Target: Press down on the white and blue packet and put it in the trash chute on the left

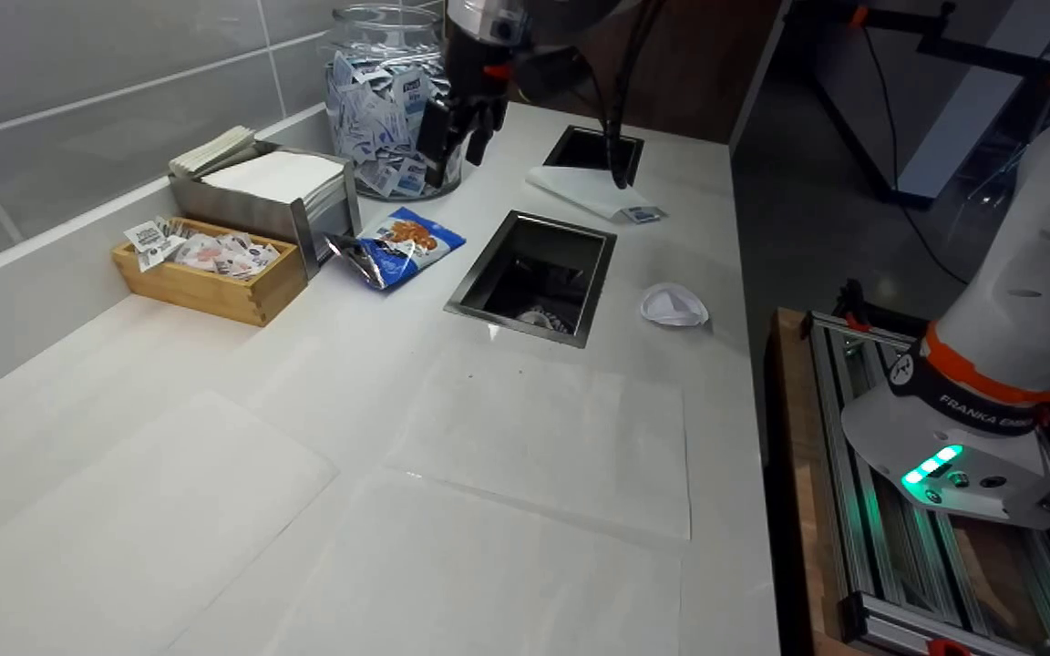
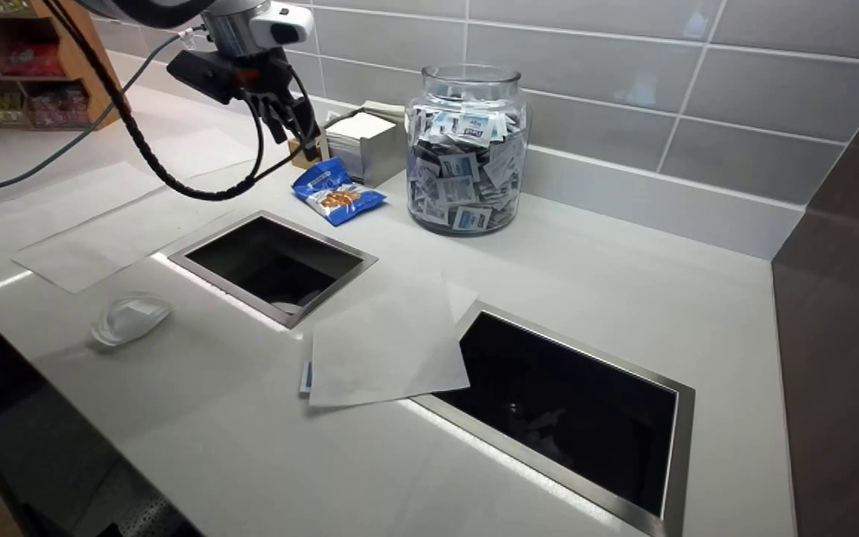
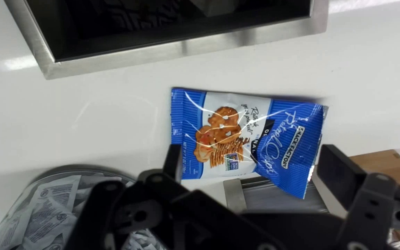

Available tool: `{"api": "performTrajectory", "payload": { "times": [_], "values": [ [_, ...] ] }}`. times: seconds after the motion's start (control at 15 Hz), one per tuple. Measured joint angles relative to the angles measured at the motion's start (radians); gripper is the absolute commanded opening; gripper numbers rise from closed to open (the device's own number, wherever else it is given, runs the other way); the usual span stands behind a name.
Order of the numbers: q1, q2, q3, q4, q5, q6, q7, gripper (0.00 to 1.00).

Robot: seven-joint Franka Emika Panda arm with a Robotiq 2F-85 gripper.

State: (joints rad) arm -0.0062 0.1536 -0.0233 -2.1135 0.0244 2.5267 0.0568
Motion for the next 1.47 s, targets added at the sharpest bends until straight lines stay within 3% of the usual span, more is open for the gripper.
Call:
{"api": "performTrajectory", "payload": {
  "times": [0.27, 0.33, 0.4, 1.0, 1.07, 1.47],
  "values": [
    [0.003, 0.117, 0.0, 0.117, -0.01, -0.075, 0.077, 1.0],
    [0.004, 0.142, 0.0, 0.141, -0.01, -0.086, 0.082, 0.9],
    [0.006, 0.166, 0.0, 0.162, -0.01, -0.093, 0.084, 0.74],
    [0.006, 0.299, 0.002, 0.248, -0.005, -0.091, 0.035, 0.04],
    [0.006, 0.305, 0.002, 0.252, -0.003, -0.09, 0.028, 0.0],
    [-0.005, 0.342, 0.006, 0.27, 0.011, -0.086, -0.016, 0.0]
  ]
}}
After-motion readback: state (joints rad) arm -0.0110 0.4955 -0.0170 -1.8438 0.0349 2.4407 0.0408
